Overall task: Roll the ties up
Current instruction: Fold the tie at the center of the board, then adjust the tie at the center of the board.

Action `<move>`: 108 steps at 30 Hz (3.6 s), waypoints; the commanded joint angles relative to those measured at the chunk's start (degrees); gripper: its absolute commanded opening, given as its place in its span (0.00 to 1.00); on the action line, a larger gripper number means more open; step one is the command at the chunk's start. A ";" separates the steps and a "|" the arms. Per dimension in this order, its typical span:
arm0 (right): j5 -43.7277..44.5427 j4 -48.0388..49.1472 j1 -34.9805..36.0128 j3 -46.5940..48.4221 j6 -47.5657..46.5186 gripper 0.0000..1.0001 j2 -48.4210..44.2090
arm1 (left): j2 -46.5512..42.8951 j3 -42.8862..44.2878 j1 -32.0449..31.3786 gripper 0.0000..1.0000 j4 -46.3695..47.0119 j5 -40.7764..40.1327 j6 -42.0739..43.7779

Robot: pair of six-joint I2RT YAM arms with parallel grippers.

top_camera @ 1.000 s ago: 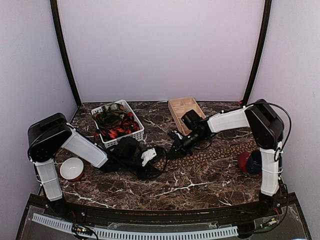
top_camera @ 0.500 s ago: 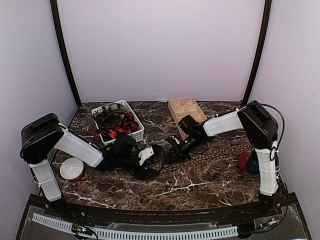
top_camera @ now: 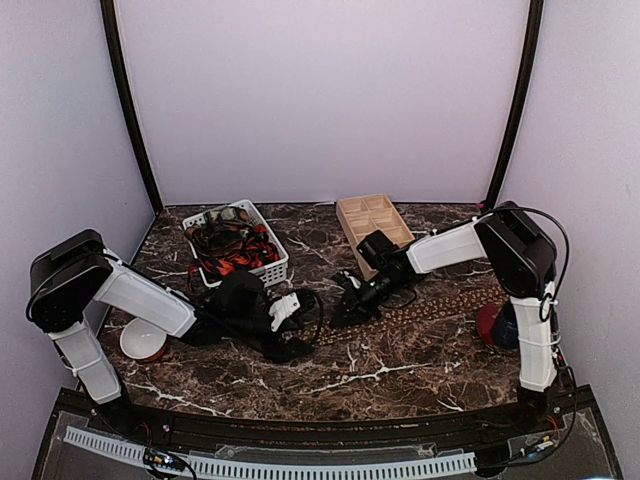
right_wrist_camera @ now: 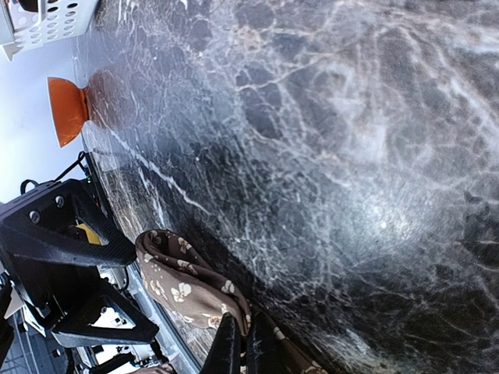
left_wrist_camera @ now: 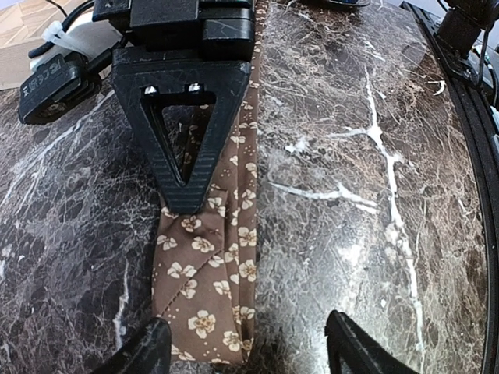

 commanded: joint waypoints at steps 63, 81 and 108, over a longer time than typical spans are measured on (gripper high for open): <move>4.47 -2.85 2.35 -3.43 -4.70 0.00 -0.70 | 2.83 5.79 -2.22 0.39 2.70 -0.19 -3.89; 2.69 -0.81 1.24 -5.85 -3.71 0.07 -4.28 | 11.48 7.07 -2.36 0.35 0.77 -3.02 -2.32; 2.04 -0.69 2.44 -2.84 -3.19 0.01 -1.30 | -2.61 -2.74 -2.01 0.61 1.73 -2.82 0.28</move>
